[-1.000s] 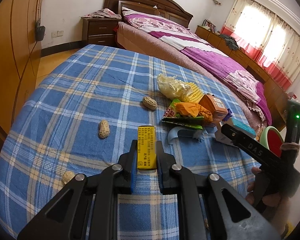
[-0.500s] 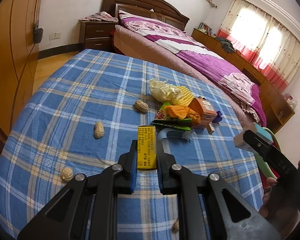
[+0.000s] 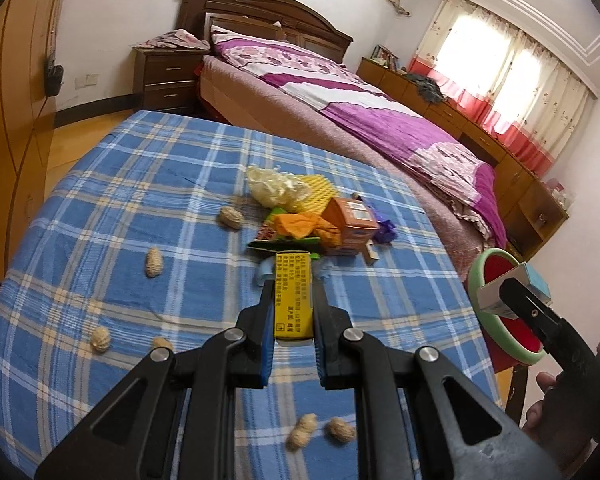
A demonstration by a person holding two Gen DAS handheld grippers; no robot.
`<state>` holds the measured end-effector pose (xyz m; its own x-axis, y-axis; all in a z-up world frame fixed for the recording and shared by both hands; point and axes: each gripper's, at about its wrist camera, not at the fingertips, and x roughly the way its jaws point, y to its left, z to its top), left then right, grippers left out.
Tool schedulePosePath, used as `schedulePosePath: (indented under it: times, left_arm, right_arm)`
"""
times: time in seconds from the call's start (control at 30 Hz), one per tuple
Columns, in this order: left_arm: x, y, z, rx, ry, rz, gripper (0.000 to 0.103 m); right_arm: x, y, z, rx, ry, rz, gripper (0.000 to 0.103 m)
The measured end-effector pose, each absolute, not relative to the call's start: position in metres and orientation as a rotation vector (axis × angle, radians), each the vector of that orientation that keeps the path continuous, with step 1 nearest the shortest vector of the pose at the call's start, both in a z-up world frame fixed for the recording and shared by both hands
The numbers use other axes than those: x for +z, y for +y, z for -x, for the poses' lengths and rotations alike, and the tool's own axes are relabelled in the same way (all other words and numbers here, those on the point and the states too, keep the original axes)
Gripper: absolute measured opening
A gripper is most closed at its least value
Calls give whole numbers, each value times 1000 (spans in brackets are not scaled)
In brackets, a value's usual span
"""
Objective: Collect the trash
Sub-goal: 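Carry the teal box over the bucket with the right tool while the left tool brings the yellow box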
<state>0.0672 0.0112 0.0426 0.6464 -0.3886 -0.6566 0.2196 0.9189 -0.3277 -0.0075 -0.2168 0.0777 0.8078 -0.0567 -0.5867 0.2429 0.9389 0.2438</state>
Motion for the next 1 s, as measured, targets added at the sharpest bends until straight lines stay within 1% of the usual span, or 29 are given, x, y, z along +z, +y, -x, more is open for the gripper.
schedulePosePath:
  times: [0.57, 1.0]
  left_arm:
    - [57, -28, -57, -449, 810, 194, 16]
    - [70, -79, -49, -549, 820, 135, 16]
  right_arm:
    - [91, -261, 48, -230, 563, -348, 94]
    - [100, -299, 72, -286, 519, -374, 94]
